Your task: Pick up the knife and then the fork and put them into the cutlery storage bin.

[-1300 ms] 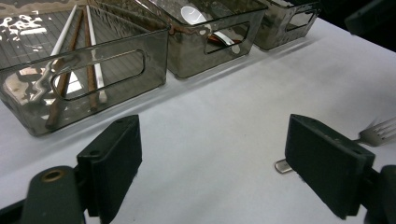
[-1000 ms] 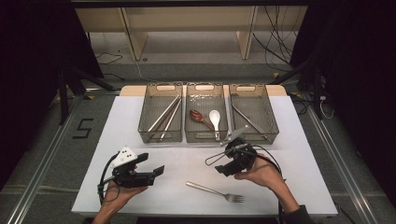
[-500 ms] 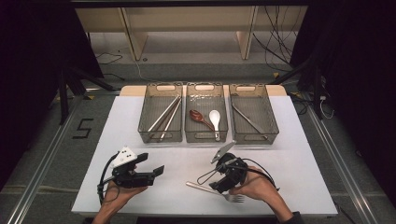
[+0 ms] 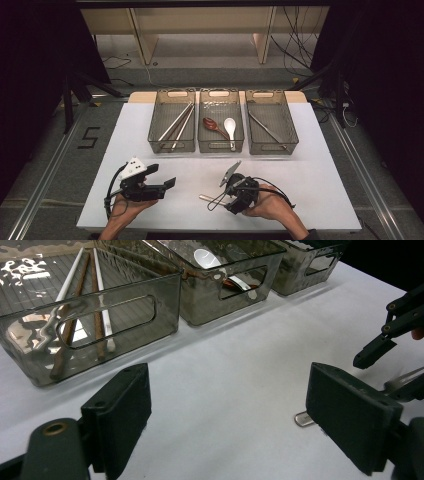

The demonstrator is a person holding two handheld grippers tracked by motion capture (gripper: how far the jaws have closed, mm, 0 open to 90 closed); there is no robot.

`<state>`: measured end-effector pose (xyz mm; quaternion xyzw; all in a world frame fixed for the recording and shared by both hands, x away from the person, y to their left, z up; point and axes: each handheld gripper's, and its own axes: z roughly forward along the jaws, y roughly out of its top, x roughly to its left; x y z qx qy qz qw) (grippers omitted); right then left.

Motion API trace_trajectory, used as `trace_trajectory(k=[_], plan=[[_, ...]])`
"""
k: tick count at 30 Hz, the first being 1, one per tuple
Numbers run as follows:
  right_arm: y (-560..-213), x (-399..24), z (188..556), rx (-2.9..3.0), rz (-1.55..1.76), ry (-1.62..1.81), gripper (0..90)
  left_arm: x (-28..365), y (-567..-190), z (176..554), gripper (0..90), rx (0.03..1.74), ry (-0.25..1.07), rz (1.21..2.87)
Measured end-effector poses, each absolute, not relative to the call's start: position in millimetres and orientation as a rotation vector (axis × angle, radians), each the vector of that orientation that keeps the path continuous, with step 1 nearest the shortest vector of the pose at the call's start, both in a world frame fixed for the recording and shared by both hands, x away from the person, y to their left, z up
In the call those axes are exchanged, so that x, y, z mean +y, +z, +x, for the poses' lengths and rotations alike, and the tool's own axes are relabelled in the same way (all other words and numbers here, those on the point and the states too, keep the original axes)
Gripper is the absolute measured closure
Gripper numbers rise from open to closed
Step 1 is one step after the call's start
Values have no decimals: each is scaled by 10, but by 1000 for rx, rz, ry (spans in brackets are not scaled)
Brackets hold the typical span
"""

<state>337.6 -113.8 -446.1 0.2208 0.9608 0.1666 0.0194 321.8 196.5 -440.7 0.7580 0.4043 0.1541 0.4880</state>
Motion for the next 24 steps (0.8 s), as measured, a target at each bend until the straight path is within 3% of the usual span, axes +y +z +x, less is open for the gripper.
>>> trace_trajectory(k=[11,24], plan=[[-4546,-1128,3352,3021,619,431,653,1960,-4408,3218,178,980,376,1845],[-4581,-1106,3330,3020,605,366,760,1954,-4408,3215,178,982,373,1844]])
